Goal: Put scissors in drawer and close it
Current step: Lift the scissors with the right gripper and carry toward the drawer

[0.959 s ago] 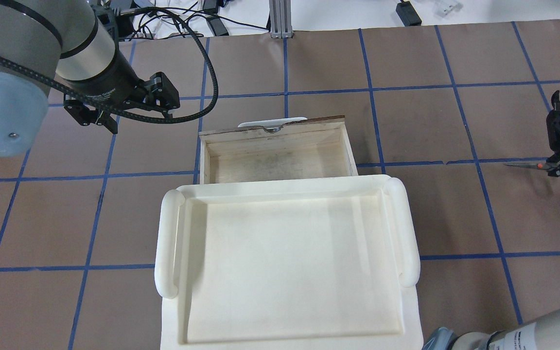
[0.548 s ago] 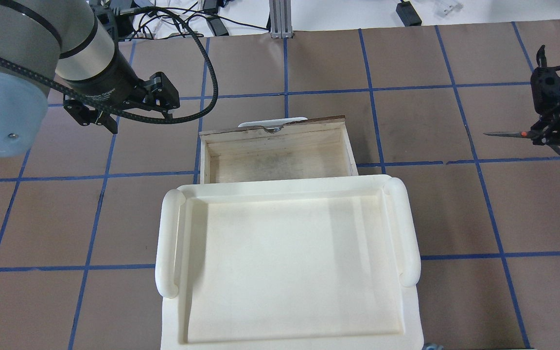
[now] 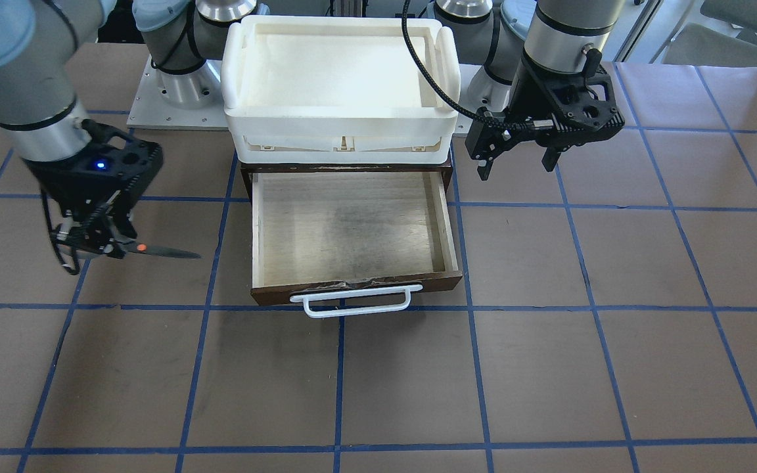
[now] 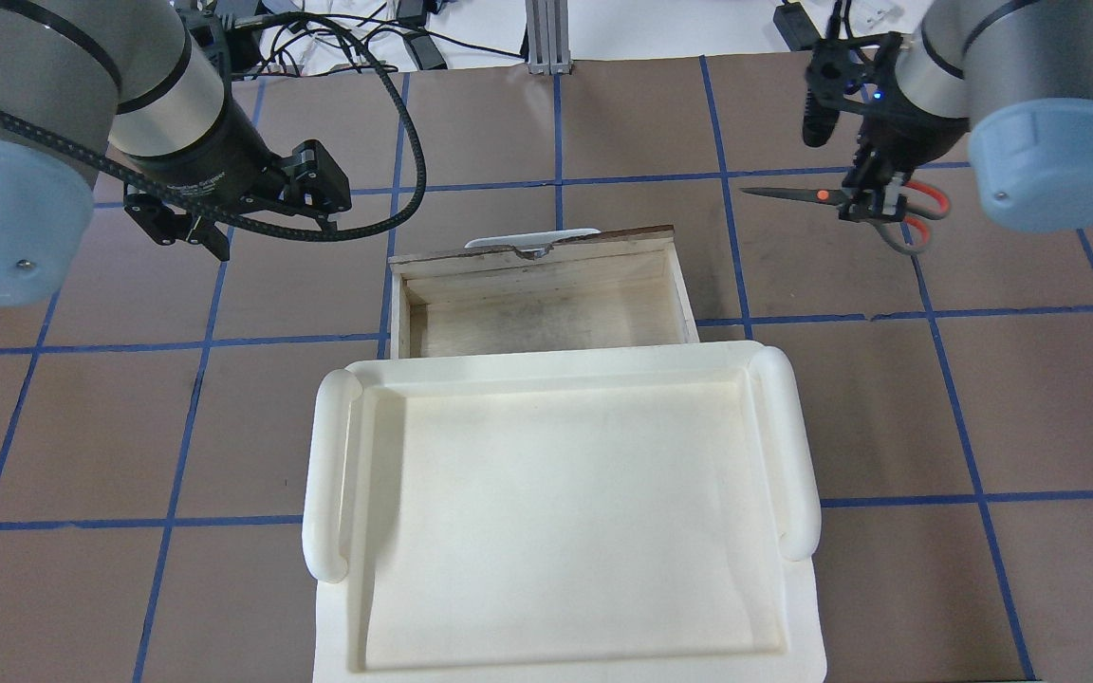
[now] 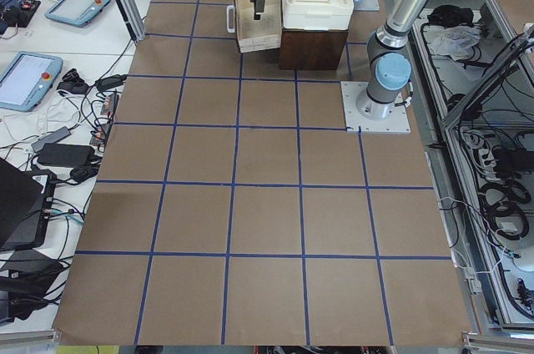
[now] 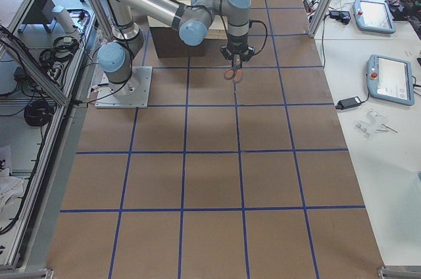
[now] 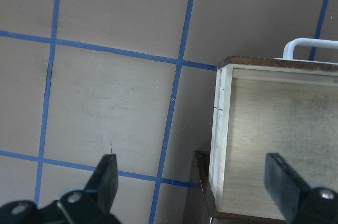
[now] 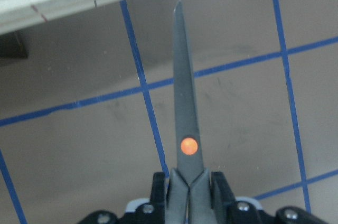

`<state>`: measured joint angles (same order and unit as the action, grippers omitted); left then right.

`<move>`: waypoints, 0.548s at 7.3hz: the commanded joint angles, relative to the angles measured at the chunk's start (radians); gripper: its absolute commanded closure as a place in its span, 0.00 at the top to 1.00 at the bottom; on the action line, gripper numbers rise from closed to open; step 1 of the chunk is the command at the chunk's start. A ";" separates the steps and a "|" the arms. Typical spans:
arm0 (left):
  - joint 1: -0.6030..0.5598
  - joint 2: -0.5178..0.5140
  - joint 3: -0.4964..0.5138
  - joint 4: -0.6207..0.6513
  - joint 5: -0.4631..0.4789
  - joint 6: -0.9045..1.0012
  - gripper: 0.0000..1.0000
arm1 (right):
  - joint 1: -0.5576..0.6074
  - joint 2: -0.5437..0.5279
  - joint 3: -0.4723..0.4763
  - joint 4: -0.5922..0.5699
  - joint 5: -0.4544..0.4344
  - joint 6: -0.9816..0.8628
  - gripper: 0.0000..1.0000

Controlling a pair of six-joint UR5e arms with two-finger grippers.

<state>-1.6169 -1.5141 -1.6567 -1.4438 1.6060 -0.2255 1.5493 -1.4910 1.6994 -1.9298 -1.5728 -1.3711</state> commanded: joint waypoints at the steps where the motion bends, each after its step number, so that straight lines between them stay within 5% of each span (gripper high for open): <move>1: 0.000 -0.001 0.000 -0.001 0.000 0.000 1.00 | 0.226 0.066 -0.032 -0.001 -0.001 0.193 0.00; 4: 0.000 -0.001 0.000 -0.001 0.002 0.000 1.00 | 0.443 0.129 -0.046 -0.018 0.000 0.198 0.00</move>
<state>-1.6169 -1.5154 -1.6567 -1.4450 1.6064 -0.2249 1.9041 -1.3850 1.6632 -1.9404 -1.5734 -1.1737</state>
